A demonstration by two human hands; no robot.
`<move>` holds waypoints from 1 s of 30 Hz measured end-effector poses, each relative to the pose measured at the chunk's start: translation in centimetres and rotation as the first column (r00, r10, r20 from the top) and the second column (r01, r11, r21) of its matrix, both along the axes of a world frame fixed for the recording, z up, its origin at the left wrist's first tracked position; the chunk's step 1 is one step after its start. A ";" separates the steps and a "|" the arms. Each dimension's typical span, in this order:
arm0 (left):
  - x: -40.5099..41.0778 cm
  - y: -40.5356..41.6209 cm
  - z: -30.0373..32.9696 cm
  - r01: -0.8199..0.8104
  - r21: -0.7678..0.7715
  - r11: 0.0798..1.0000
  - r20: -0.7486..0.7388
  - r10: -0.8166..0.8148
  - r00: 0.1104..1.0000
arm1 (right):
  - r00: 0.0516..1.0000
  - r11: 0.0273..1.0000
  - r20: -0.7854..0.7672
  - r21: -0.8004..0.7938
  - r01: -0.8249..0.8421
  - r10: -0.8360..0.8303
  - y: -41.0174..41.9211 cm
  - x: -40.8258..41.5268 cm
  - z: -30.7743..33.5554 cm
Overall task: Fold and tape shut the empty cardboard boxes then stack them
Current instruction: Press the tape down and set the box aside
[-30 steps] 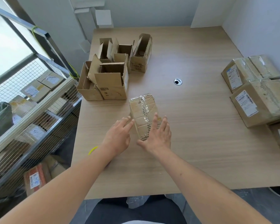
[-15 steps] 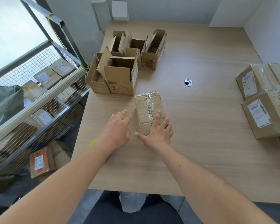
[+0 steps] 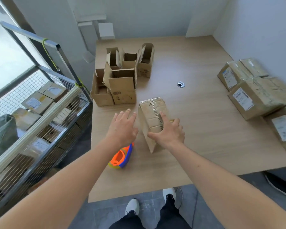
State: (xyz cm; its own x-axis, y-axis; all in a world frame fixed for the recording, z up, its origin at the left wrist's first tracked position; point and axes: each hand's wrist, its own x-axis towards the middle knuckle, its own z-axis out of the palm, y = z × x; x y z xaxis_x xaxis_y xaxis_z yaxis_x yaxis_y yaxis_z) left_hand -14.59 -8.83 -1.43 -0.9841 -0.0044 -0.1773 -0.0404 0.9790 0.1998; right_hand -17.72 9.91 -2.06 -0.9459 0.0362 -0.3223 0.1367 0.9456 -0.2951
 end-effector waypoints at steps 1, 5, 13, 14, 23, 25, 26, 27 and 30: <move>0.1 -0.3 0.7 0.020 -0.008 1.000 -0.006 -0.020 1.000 | 1.000 1.000 -0.013 0.004 0.013 -0.013 -0.1 0.4 0.9; 0.6 -0.5 3.4 0.089 -0.049 0.995 -0.038 -0.091 0.995 | 0.996 0.999 -0.072 0.015 0.046 -0.044 0.4 2.0 4.3; 0.2 3.8 8.5 0.207 -0.080 0.975 -0.117 -0.215 0.970 | 0.979 0.990 -0.154 0.041 0.138 -0.131 6.1 4.4 9.6; 0.2 4.8 9.0 0.220 -0.081 0.972 -0.123 -0.228 0.966 | 0.977 0.988 -0.155 0.037 0.152 -0.144 7.1 4.6 10.0; -0.2 16.5 10.6 0.279 -0.114 0.953 -0.160 -0.295 0.942 | 0.962 0.978 -0.183 0.012 0.207 -0.202 18.0 6.1 11.4; -0.2 19.9 10.7 0.279 -0.113 0.954 -0.172 -0.296 0.940 | 0.965 0.981 -0.180 0.008 0.195 -0.190 21.3 6.2 11.6; -0.2 21.6 10.6 0.281 -0.112 0.953 -0.170 -0.297 0.940 | 0.966 0.982 -0.180 0.008 0.189 -0.184 23.0 6.2 11.6; -0.1 23.3 10.5 0.283 -0.114 0.952 -0.166 -0.299 0.940 | 0.967 0.983 -0.184 0.008 0.184 -0.179 24.6 6.2 11.6; 0.0 28.3 10.3 0.279 -0.110 0.954 -0.153 -0.293 0.944 | 0.968 0.985 -0.184 0.004 0.173 -0.170 29.5 6.4 11.4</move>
State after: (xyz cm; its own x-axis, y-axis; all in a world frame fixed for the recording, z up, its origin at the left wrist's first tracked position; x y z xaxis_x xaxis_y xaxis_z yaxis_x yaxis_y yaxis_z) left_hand -14.61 19.45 8.87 -0.9616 0.2735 -0.0232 0.2703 0.9581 0.0947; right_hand -11.35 39.45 9.34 -0.9677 0.2075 -0.1430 0.2430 0.9187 -0.3114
